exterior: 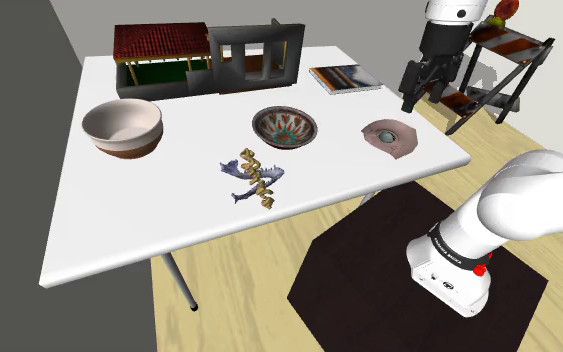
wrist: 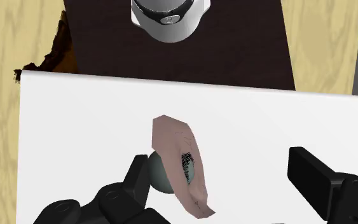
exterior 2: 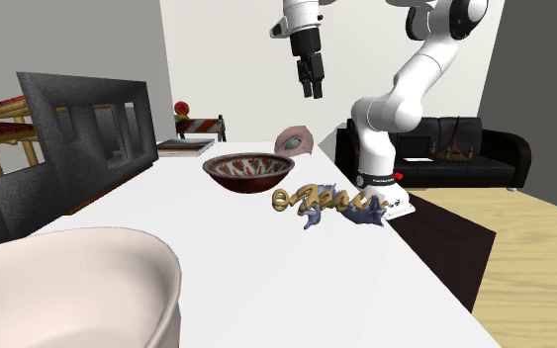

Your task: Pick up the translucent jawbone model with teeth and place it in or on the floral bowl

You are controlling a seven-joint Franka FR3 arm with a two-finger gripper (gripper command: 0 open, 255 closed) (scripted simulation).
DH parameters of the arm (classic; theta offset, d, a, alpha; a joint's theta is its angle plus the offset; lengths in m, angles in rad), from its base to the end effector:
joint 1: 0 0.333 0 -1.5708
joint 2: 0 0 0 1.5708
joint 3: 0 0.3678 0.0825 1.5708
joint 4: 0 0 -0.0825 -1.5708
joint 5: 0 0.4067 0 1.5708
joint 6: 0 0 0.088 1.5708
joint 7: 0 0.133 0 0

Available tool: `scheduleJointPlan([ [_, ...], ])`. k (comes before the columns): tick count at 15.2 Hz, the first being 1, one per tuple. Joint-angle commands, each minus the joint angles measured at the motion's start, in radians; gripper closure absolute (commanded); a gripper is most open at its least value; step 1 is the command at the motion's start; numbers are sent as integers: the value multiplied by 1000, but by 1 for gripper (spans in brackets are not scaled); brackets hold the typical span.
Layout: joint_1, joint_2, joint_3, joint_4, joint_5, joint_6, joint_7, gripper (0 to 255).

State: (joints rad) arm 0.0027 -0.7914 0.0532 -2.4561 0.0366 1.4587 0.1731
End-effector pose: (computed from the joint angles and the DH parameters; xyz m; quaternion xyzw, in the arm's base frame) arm 0.2673 0.0240 0.5456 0.9923 -0.0679 -0.1025 0.0115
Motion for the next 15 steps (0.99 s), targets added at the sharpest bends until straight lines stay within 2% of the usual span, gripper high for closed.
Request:
scheduleJointPlan([
  [1, 0, 0, 0, 0, 0, 0, 0, 0],
  [8, 71, 222, 89, 95, 63, 127, 7, 0],
  [15, 128, 450, 177, 237, 90, 217, 18, 0],
])
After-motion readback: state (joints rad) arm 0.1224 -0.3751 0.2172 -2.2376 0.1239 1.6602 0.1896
